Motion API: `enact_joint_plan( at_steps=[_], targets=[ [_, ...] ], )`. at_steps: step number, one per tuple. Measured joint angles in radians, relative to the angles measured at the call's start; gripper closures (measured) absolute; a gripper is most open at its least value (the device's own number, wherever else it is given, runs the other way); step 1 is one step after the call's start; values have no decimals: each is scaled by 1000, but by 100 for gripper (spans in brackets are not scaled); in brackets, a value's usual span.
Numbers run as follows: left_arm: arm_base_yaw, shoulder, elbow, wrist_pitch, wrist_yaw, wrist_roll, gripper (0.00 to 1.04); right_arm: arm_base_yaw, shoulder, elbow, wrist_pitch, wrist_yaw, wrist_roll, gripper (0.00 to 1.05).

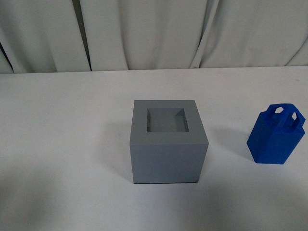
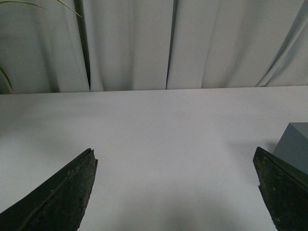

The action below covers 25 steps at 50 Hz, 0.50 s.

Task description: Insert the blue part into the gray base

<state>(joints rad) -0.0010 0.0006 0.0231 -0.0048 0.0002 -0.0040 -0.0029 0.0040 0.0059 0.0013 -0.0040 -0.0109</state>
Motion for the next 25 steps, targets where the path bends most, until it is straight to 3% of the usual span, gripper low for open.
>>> enact_joint_plan(
  at_steps=[25],
  targets=[
    [0, 0, 0, 0, 0, 0, 6, 0, 0, 0, 0, 0, 0, 7]
  ],
)
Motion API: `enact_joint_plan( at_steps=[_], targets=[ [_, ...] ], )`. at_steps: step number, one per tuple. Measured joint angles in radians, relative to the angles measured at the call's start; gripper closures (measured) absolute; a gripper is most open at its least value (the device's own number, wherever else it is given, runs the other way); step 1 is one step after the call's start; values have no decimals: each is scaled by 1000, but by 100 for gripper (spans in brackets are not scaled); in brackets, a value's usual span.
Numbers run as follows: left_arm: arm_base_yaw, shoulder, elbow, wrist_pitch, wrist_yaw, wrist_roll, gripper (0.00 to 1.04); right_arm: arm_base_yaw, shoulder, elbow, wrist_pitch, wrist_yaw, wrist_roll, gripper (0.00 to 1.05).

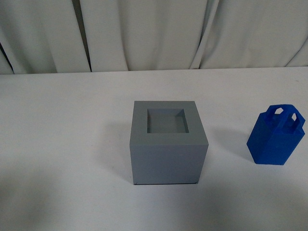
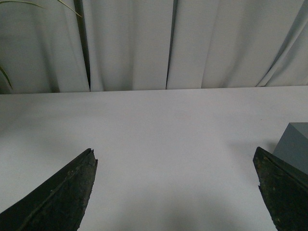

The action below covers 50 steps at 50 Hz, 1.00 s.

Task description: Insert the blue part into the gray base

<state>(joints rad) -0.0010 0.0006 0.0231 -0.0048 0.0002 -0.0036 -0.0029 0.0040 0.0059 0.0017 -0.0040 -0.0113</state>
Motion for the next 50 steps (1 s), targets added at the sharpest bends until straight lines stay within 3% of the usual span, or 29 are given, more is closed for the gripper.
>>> enact_joint_plan(
  at_steps=[46, 49, 50],
  targets=[
    [0, 0, 0, 0, 0, 0, 6, 0, 0, 0, 0, 0, 0, 7],
    [0, 0, 0, 0, -2, 0, 6, -48, 29, -2, 56, -168, -14, 7],
    [0, 0, 0, 0, -1, 0, 6, -106, 66, -2, 118, -326, -28, 7]
  ],
)
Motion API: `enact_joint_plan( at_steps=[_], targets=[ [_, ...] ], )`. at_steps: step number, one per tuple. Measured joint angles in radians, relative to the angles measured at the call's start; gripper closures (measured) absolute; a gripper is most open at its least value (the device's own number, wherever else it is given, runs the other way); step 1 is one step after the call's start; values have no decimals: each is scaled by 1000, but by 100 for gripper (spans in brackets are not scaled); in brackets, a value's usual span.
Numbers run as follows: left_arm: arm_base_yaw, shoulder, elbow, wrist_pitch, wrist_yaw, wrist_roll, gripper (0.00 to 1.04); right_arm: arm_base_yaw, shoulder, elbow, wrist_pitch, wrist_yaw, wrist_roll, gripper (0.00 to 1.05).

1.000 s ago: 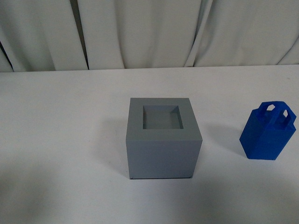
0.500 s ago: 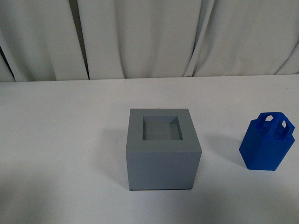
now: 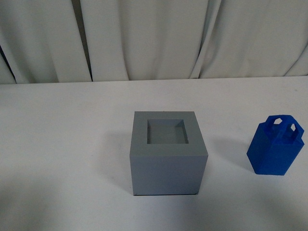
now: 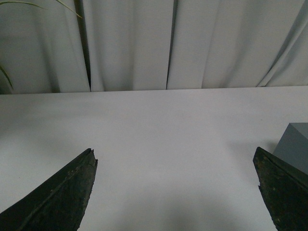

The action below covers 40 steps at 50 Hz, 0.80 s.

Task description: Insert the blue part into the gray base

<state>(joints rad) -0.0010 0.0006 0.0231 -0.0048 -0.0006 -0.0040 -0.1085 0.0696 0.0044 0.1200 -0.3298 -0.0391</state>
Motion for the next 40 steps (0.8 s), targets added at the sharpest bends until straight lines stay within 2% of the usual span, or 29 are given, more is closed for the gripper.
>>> enact_joint_plan(
  at_steps=[3, 6, 9, 15, 21, 30, 40],
  targets=[
    [0, 0, 0, 0, 3, 0, 6, -74, 59, 0, 63, -207, -20, 7],
    [0, 0, 0, 0, -1, 0, 6, -90, 129, 1, 98, -358, -35, 7],
    [0, 0, 0, 0, 0, 0, 6, -75, 216, 2, 148, -408, -52, 7],
    [0, 0, 0, 0, 1, 0, 6, -8, 556, 93, 335, -304, -80, 7],
    [0, 0, 0, 0, 1, 0, 6, 35, 774, 222, 319, -281, -100, 7],
    [0, 0, 0, 0, 0, 0, 6, 115, 977, 474, 101, -280, -252, 7],
    [0, 0, 0, 0, 0, 0, 6, 156, 1106, 693, -85, -278, -428, 7]
  ],
)
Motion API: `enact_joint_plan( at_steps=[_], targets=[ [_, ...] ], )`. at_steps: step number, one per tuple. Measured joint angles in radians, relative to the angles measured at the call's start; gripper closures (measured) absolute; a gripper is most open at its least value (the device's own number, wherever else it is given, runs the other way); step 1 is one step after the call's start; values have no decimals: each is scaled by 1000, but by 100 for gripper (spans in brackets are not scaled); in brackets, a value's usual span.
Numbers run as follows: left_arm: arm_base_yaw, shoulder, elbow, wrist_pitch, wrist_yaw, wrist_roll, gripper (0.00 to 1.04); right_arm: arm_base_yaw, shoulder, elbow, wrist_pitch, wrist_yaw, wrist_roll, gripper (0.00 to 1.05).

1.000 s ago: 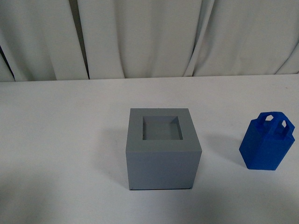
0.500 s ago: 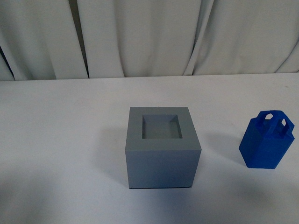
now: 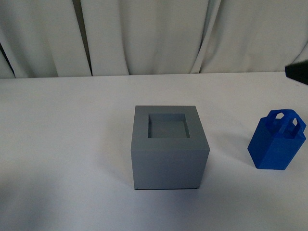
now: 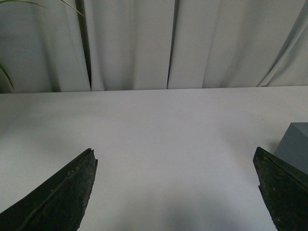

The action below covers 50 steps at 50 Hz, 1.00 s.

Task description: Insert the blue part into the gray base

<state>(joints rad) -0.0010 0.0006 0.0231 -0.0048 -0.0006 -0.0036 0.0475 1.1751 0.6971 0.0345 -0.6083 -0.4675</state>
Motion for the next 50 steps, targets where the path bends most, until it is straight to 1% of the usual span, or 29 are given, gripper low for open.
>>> enact_joint_plan(
  at_steps=[4, 11, 14, 20, 29, 40, 50],
  targets=[
    [0, 0, 0, 0, 0, 0, 6, 13, 61, 125, -150, -21, -106, 7],
    [0, 0, 0, 0, 0, 0, 6, 25, 226, 351, -420, -8, -259, 7],
    [0, 0, 0, 0, 0, 0, 6, 34, 306, 441, -528, 25, -340, 7],
    [0, 0, 0, 0, 0, 0, 6, 55, 420, 560, -659, 91, -485, 7],
    [0, 0, 0, 0, 0, 0, 6, 85, 569, 687, -806, 183, -660, 7],
    [0, 0, 0, 0, 0, 0, 6, 96, 696, 795, -984, 266, -813, 7],
    [0, 0, 0, 0, 0, 0, 6, 84, 743, 838, -1036, 314, -885, 7]
  ],
)
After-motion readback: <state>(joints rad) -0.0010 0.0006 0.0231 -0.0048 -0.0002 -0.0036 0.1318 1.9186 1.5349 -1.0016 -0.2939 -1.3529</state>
